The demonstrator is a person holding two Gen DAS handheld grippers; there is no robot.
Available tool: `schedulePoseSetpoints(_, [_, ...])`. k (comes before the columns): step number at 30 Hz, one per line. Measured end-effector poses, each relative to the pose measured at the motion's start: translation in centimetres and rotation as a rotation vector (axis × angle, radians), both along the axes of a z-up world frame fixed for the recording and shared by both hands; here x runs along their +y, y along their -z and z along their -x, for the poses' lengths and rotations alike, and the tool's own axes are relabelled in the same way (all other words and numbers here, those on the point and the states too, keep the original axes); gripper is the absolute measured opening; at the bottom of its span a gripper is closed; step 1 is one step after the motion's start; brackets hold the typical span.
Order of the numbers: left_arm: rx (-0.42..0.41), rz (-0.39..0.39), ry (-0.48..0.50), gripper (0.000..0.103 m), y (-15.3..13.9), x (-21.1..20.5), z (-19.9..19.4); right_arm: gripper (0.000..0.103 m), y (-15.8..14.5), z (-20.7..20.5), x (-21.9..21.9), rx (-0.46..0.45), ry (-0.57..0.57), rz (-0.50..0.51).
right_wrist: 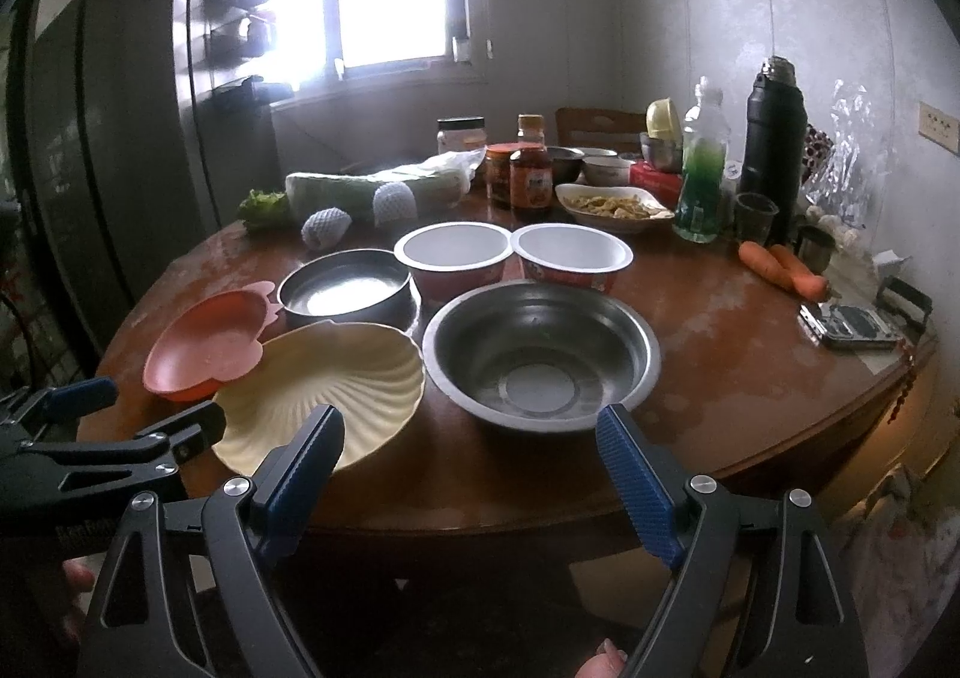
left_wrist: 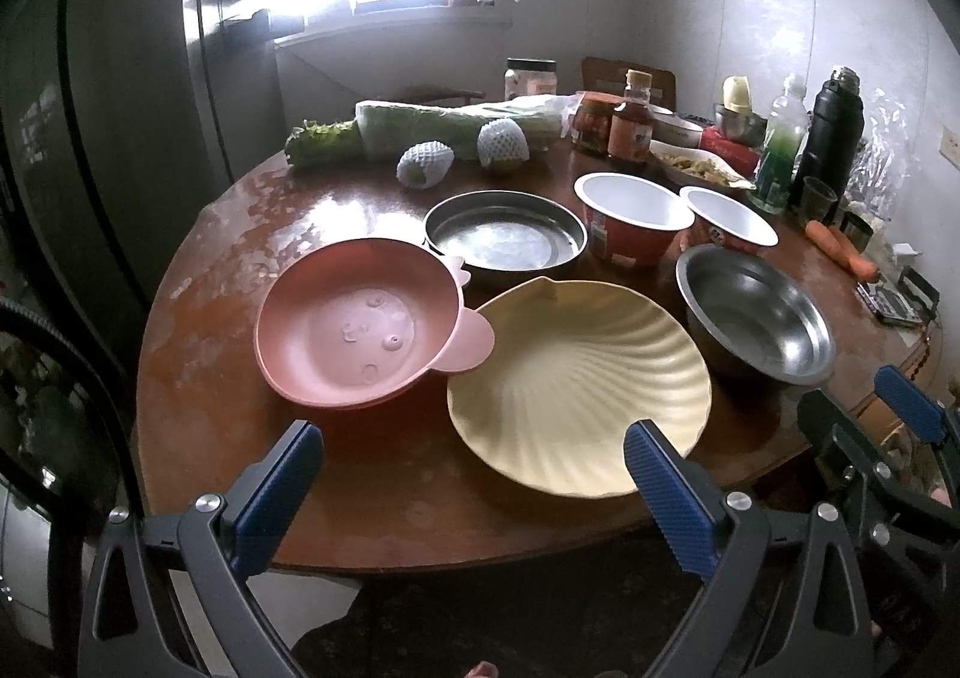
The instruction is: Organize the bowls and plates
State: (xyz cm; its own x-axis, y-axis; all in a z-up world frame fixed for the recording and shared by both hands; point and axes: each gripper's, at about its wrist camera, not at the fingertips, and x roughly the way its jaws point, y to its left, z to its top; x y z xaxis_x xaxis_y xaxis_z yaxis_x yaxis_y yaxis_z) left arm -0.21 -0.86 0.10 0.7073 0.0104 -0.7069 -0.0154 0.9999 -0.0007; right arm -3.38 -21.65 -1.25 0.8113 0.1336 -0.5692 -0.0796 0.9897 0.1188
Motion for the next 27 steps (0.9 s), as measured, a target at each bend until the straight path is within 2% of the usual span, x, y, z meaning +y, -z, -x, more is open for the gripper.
schedulePoseSetpoints(17, [0.002, 0.043, -0.034, 0.101, 0.6, 3.1, -1.0, 0.087, -0.8, -2.5, 1.6, -0.034, -0.041, -0.021])
schedulePoseSetpoints(27, [-0.003, 0.064, -0.130, 0.101, 0.6, 8.3, -1.9, 0.087, -1.1, -5.4, 4.7, -0.018, -0.152, -0.044])
